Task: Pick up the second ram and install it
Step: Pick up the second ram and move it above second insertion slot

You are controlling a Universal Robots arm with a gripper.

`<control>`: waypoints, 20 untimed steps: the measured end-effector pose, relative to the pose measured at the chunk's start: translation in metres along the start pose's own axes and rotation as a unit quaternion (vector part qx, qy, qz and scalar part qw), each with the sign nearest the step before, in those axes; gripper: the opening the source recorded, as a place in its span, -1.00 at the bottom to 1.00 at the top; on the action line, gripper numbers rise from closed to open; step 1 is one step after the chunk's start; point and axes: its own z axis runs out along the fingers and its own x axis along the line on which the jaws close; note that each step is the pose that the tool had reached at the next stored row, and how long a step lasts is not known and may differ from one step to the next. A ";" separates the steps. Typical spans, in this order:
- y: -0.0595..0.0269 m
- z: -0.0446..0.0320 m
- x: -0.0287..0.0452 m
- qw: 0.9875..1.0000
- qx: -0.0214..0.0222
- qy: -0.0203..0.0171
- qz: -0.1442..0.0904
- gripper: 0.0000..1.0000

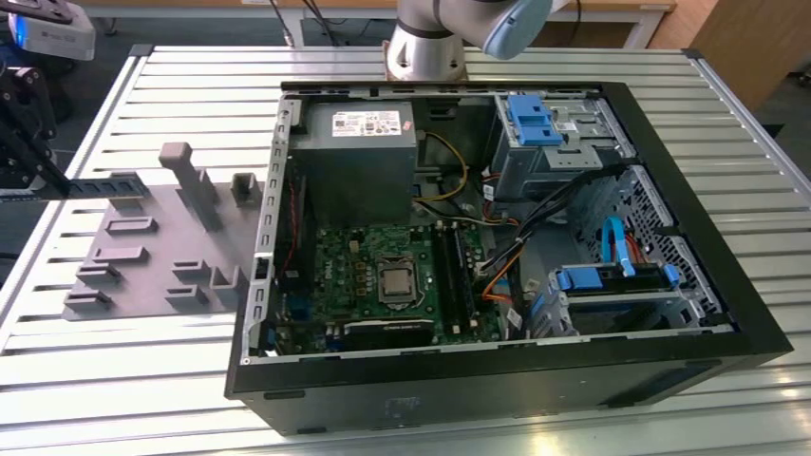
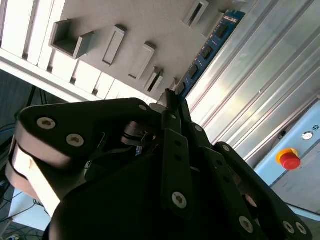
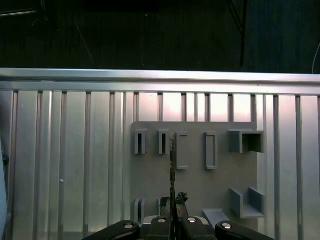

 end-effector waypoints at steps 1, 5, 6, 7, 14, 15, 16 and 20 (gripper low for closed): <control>0.0000 -0.0004 0.0000 1.000 0.000 0.000 0.000 -0.73; 0.0001 -0.0023 -0.0001 1.000 0.000 0.000 0.000 -0.73; 0.0001 -0.0029 -0.0001 1.000 0.000 0.000 0.000 -0.73; 0.0001 -0.0035 -0.0001 1.000 0.000 0.000 0.000 -0.73; 0.0002 -0.0078 -0.0003 1.000 0.000 0.000 0.000 -0.73; 0.0002 -0.0084 -0.0003 1.000 0.000 0.000 0.000 -0.73; 0.0003 -0.0090 -0.0004 1.000 0.000 0.000 0.000 -0.73; 0.0004 -0.0118 -0.0005 1.000 0.000 0.000 0.000 -0.73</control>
